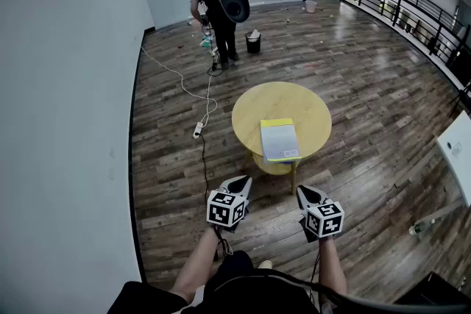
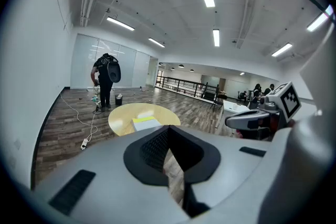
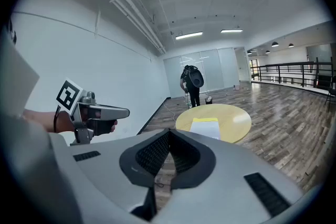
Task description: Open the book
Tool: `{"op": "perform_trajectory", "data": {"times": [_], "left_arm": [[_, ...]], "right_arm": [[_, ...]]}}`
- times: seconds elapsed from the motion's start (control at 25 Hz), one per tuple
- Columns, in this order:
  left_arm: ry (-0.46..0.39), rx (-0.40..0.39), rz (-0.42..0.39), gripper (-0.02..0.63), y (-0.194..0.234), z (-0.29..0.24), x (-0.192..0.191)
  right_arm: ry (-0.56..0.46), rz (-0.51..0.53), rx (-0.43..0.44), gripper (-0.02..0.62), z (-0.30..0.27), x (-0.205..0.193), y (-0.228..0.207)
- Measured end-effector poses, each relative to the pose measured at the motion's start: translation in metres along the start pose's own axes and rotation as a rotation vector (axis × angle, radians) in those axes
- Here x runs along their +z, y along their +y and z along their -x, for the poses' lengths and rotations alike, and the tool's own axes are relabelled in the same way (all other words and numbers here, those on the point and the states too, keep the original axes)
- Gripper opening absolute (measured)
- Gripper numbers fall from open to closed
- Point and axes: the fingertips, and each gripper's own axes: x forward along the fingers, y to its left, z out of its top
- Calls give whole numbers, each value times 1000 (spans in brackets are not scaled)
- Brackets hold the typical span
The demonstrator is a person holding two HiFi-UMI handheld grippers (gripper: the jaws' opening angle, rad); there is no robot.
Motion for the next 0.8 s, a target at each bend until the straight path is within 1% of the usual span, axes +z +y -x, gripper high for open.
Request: {"op": "perform_trajectory", "data": {"times": [0.16,0.32,0.6,0.8], "left_arm": [[19,1,2,-2,-1,-5,-11],[24,9,6,-2,8,-15,-11],[28,17,27,-2,41,-50,0],[28,10,42,-2,73,-87,21]], "right_arm": [[2,-9,9,2,-6,-2,-3],[13,-12,23,1,-23,-2,-9],[29,-10,30,2,-66,10,-30],[32,-16,18,2,-106,31,-52]]}}
